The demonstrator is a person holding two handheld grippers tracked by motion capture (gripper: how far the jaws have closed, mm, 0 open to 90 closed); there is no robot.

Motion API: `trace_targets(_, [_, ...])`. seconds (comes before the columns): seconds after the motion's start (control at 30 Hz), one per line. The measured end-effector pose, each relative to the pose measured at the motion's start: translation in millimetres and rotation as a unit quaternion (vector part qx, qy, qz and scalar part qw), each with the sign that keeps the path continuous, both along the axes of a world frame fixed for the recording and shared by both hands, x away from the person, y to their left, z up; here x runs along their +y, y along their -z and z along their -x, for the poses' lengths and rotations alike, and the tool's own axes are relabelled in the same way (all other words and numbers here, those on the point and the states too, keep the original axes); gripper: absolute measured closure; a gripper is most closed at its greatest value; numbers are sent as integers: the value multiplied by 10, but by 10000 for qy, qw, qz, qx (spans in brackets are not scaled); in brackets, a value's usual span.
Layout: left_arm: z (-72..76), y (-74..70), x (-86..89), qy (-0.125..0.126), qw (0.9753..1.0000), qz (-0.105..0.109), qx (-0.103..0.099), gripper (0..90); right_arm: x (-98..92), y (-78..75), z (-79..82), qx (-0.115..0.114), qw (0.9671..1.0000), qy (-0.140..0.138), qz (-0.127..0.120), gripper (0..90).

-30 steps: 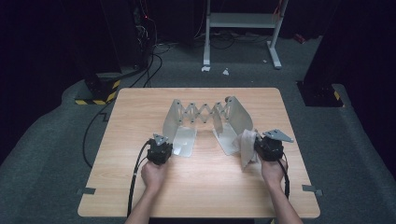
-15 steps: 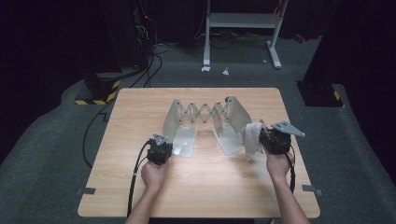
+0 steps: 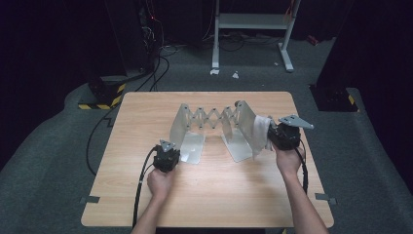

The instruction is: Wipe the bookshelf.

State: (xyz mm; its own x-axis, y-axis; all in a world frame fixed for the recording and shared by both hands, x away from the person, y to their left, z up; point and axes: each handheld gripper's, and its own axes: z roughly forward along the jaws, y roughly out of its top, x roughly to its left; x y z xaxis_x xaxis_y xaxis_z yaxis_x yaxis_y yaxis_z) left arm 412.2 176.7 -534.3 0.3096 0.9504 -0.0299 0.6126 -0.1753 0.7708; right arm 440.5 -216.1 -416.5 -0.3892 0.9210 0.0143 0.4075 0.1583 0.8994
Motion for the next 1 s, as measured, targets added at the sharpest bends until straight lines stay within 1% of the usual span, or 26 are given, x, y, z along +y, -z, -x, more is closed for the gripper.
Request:
trace_targets(0.2, [0, 0, 0, -1, 10000, 2, 0, 858, 79, 187, -27, 189, 9998, -71, -10, 815])
trace_targets(0.33, [0, 0, 0, -1, 10000, -1, -1, 858, 99, 292, -33, 260, 9996, -93, -29, 815])
trace_targets(0.57, [1, 0, -1, -3, 10000, -1, -1, 857, 62, 404, -8, 326, 9995, -57, -19, 814])
trace_targets(0.7, [1, 0, -2, -2, 10000, -9, -3, 857, 7, 406, 44, 253, 9997, -12, -63, 815])
trace_targets(0.87, [1, 0, -3, -3, 10000, -15, -6, 857, -61, 335, 163, 115, 9999, -32, -116, 815])
trace_targets(1.0, [2, 0, -4, -5, 10000, -15, -8, 857, -101, 334, 257, 79, 9999, -72, -62, 814])
